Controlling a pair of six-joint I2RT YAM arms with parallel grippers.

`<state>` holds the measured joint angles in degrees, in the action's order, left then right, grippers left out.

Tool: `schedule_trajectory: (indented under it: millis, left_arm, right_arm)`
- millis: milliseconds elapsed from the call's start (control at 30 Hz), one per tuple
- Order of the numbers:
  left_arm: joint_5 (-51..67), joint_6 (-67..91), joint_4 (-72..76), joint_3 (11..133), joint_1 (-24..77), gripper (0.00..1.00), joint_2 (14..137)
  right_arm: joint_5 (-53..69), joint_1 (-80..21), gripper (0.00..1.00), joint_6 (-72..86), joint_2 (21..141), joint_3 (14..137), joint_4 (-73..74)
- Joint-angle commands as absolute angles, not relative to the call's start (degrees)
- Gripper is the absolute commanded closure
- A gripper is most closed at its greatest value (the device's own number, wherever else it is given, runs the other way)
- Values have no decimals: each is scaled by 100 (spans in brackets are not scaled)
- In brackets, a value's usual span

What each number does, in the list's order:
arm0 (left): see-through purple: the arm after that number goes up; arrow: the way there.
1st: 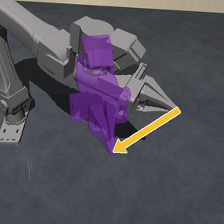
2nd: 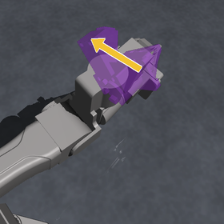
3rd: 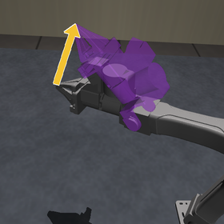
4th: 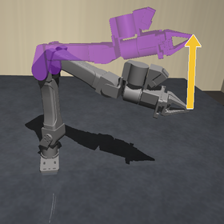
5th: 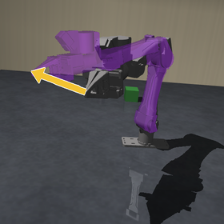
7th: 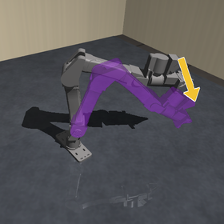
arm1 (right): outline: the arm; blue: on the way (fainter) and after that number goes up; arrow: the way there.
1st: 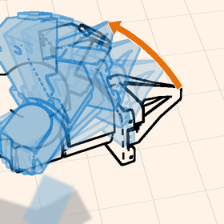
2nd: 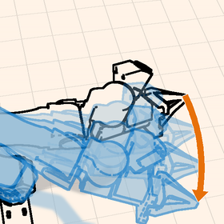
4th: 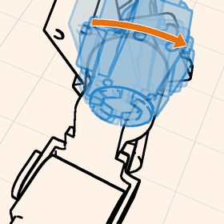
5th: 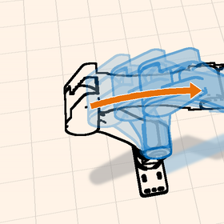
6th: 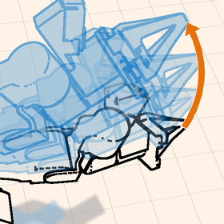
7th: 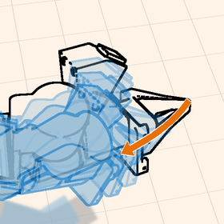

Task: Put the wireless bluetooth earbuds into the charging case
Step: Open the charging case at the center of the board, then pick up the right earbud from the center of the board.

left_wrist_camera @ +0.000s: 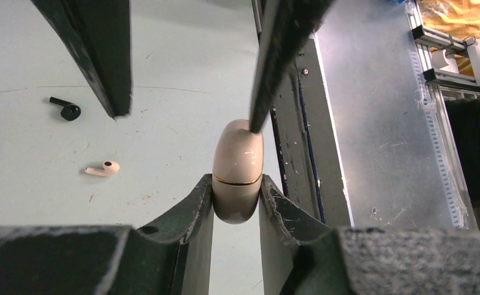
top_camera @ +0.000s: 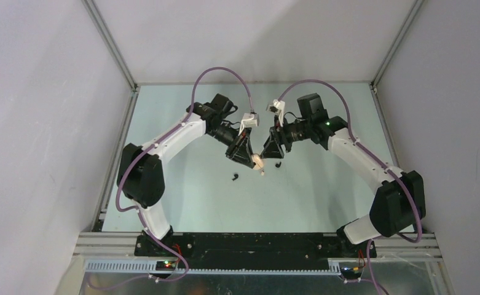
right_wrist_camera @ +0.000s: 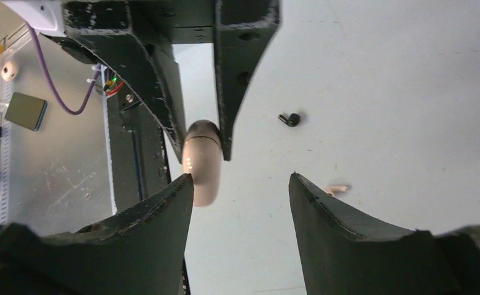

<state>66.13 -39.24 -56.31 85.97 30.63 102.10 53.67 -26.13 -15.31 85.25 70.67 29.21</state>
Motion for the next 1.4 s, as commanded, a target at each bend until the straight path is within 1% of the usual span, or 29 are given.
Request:
schedule_trajectory:
  millis: [0,233,433,533,700,1033,1100,1200,1267,1367]
  left_arm:
    - [6711,-4100,-5711,8571,3106,100,9847]
    - [6724,-4058,-5705,8629,3102,100,9903]
    - [6709,-4041,-5702,8619,3104,100,9873]
    - [6740,-4053,-5701,8599,3107,100,9849]
    - [6775,-4234,-5838,8603,3102,100,9817]
    - [6762,-4364,-5957,8602,3100,100,9823]
    - [6767,-4364,-5966,8621,3098,100,9832]
    - [6759,-4360,-5968,8622,3102,100,9843]
    - [6750,-4375,-5962,8622,3098,100,9845]
    - [6690,-4382,-5972,8653,3096,100,9831]
  right_arm:
    - [5101,-2430,37,-1638,8178,7038,2804]
    - [5510,-2653,34,-1890,8028,6928,2932]
    - [4994,-2925,33,-1900,8129,6812,2731]
    - [4505,-2961,33,-1879,8169,6754,2584]
    - [4254,-2865,33,-1883,8149,6700,2449]
    - [4485,-2506,33,-1853,7888,6692,2444]
    - [4666,-2501,32,-1887,7802,6689,2503]
    - [5147,-2477,25,-1978,7647,6696,2631]
    - [5283,-2449,20,-1985,7577,6692,2641]
    - [5296,-2275,17,-1805,7592,6697,2468]
